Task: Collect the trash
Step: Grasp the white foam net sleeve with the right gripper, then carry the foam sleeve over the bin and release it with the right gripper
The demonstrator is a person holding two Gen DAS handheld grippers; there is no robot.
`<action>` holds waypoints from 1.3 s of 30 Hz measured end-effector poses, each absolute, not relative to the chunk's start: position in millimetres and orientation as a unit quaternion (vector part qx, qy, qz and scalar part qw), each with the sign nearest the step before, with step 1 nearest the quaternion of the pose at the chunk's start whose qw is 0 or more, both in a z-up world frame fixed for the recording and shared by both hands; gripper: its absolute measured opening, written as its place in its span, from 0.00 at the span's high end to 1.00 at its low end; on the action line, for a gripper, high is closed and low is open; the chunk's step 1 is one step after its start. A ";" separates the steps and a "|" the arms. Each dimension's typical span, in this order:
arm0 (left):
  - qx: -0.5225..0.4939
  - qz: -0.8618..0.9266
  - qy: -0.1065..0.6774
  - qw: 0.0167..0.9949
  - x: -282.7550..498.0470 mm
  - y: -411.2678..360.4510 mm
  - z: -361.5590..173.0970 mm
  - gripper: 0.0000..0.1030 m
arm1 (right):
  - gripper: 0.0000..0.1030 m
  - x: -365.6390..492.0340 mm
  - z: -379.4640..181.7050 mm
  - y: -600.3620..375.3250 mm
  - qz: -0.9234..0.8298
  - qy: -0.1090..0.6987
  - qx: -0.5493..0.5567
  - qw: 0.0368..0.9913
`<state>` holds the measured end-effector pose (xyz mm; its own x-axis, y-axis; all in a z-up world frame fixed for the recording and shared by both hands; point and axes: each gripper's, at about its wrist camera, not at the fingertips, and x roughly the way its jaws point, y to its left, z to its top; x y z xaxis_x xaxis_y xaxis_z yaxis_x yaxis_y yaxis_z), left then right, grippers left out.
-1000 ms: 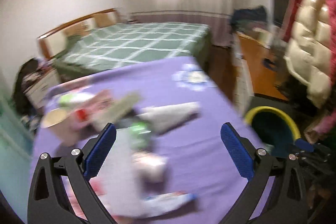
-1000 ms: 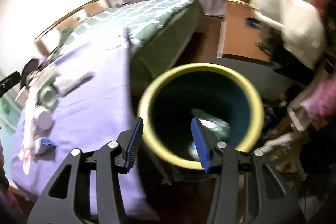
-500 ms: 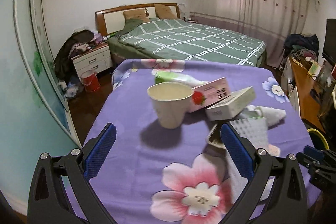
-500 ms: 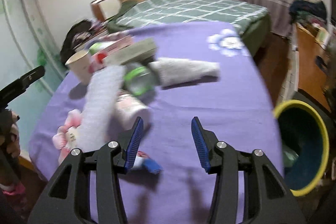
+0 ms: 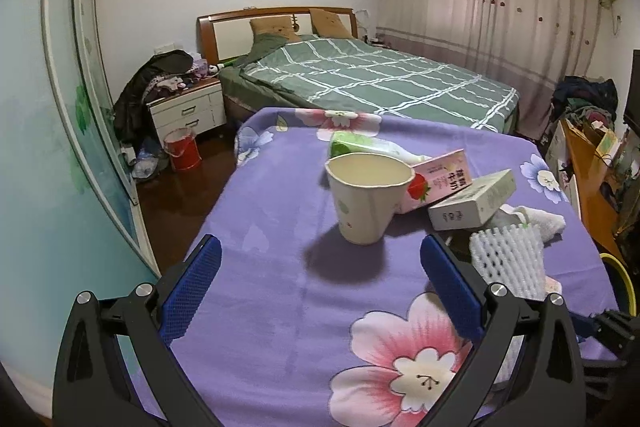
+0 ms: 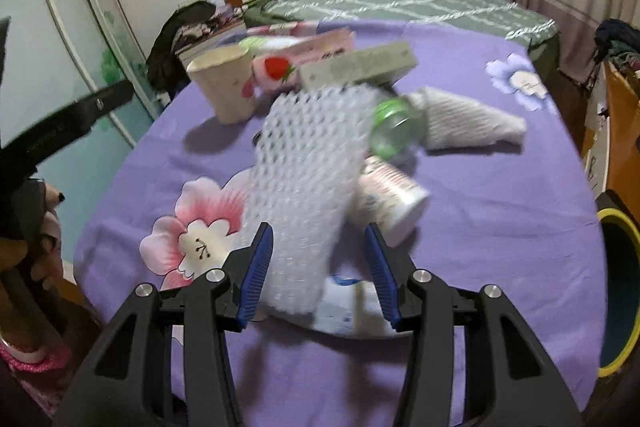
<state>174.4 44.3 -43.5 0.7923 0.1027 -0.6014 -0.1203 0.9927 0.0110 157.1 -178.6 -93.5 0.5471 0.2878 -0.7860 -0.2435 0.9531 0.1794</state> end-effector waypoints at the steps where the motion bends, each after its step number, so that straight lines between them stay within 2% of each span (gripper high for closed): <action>1: -0.014 0.060 0.317 0.946 175.1 46.2 -44.1 0.05 | 0.56 158.0 -95.6 -175.8 0.151 0.454 0.026 0.878; 3: -0.018 0.064 0.319 0.946 174.9 51.7 -45.6 0.05 | 0.56 161.0 -98.6 -171.5 0.151 0.458 0.028 0.876; 9: -0.023 0.064 0.324 0.944 175.8 58.9 -49.6 0.05 | 0.80 163.6 -101.7 -168.4 0.165 0.465 0.042 0.869; 12: -0.022 0.062 0.326 0.943 175.1 59.6 -50.3 0.05 | 0.84 159.3 -92.1 -170.5 0.169 0.449 0.048 0.876; 24: -0.003 0.043 0.322 0.946 170.5 33.0 -44.5 0.05 | 0.86 137.5 -54.7 -216.6 0.126 0.392 0.073 0.909; 29: 0.008 0.024 0.324 0.946 169.2 13.0 -44.0 0.05 | 0.86 128.7 -47.6 -278.5 0.049 0.371 0.097 0.922; 39: 0.038 -0.039 0.343 0.938 173.3 -43.0 -56.3 0.05 | 0.85 111.0 -70.1 -425.5 -0.140 0.372 0.141 0.907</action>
